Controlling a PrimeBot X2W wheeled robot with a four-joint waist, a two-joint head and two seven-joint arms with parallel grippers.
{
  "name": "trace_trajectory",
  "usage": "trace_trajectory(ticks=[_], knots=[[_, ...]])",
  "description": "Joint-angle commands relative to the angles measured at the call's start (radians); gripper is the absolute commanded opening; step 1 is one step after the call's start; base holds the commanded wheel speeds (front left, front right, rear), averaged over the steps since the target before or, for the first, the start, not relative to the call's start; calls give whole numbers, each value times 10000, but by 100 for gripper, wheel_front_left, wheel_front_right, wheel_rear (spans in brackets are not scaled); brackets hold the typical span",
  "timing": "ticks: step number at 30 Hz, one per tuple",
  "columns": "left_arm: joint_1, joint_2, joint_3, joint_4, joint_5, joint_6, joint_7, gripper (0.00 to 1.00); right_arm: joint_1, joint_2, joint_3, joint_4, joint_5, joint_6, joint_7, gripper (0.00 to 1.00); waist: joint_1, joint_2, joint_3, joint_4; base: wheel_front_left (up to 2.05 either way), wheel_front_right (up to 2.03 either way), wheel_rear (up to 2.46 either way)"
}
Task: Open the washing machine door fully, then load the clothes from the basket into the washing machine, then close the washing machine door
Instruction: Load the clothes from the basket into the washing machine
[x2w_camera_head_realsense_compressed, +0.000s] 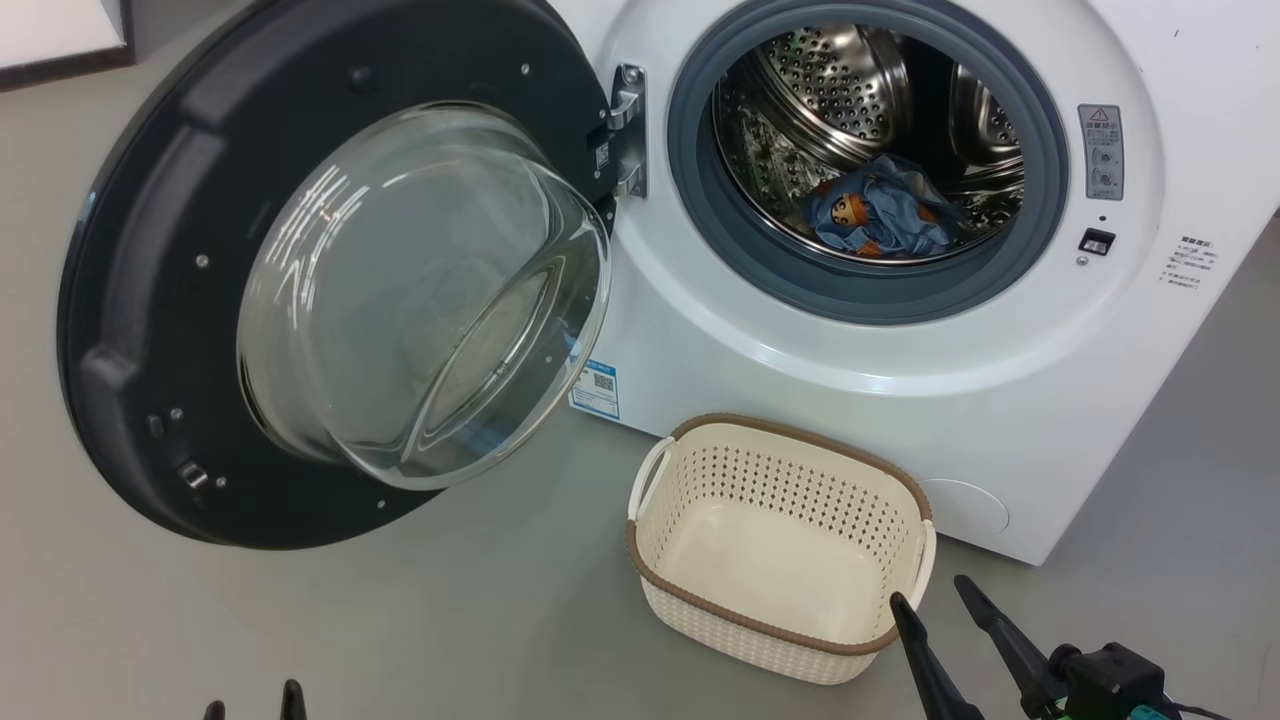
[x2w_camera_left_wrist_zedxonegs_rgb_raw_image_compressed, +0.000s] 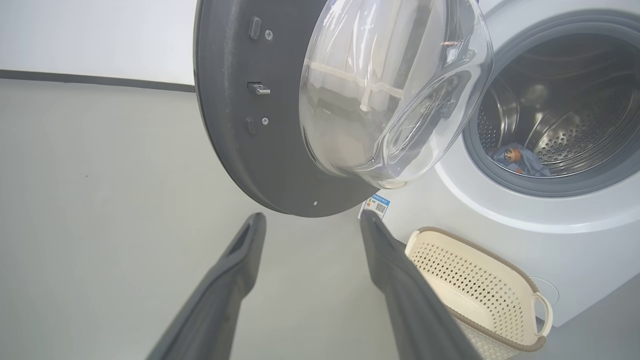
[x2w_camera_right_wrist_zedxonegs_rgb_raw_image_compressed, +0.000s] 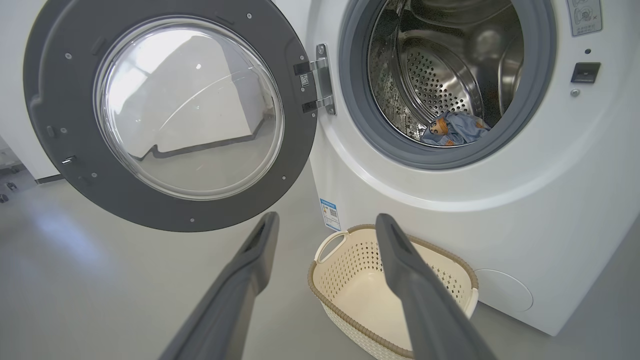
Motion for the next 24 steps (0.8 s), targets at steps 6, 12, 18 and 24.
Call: trace_trajectory(ticks=[6, 12, 18, 24], knots=[[-314, 72, 466, -346, -373, 206, -65, 44, -543, -138, 247, -190, -110, 16, -49, 100, 0, -1, 42, 32, 0, 0, 0], [-377, 72, 1184, -307, -1027, 175, -65, 0, -520, -102, 247, -192, -101, 16, -49, 100, 0, -1, 57, 44, 0, 0, 0], [-771, 72, 2499, -146, -1266, -317, -65, 0, -460, -36, 208, -206, -121, 16, -49, 100, 0, -1, 96, 64, 0, 0, 0], [-1751, 516, 4405, 471, -1850, -628, -65, 0, -470, -18, 178, -242, -135, 16, -49, 100, 0, -1, 242, -101, 0, 0, 0]])
